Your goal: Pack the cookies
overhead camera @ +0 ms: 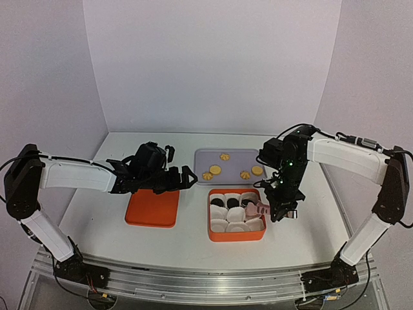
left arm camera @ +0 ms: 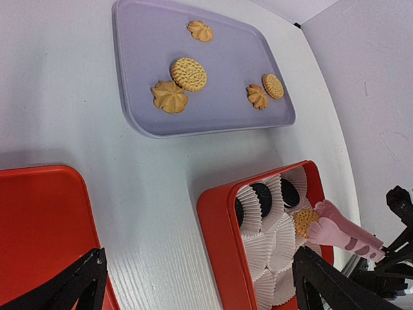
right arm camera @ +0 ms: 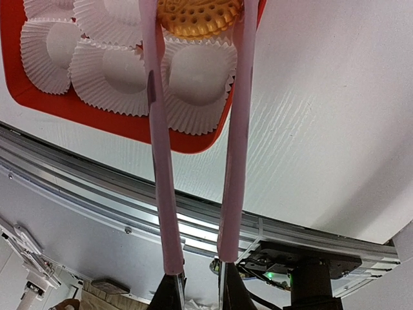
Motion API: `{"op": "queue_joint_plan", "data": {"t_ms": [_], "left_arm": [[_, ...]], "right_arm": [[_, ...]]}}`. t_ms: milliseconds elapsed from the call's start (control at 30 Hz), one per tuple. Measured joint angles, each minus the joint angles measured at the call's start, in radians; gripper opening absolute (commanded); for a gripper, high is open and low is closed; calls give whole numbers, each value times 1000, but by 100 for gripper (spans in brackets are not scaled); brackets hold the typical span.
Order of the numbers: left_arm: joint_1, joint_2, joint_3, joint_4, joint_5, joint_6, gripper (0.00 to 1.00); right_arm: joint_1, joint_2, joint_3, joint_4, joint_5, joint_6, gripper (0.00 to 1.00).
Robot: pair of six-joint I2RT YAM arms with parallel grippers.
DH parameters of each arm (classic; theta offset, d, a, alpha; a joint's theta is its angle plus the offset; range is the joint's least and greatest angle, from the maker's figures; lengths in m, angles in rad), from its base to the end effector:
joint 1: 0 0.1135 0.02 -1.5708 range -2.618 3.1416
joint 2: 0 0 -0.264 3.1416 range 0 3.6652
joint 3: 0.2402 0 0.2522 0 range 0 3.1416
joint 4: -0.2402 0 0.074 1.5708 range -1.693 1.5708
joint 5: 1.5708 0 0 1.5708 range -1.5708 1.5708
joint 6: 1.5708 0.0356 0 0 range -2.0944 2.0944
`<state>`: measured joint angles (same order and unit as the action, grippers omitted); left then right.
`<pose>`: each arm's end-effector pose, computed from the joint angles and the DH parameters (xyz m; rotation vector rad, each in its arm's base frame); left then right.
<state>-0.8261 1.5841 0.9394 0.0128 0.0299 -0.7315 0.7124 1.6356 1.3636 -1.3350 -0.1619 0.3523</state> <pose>0.2322 -0.2535 0.2135 0.1291 2.3488 -0.8632 0.2121 0.1908 0.2599 0.5369 -2.9747 -0.1835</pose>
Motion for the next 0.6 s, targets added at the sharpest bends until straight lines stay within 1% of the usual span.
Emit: {"op": "queue_joint_plan", "data": {"t_ms": [133,367,600], "left_arm": [[0,0,0,0,-5,0,100],[0,-1,0,0,-6,0,100],[0,-10,-5,-1,-6,-1,100]], "right_arm": [[0,0,0,1,7,1,11],[2,7,5,0,28,2,21],[2,7,17,0,31,5,26]]}}
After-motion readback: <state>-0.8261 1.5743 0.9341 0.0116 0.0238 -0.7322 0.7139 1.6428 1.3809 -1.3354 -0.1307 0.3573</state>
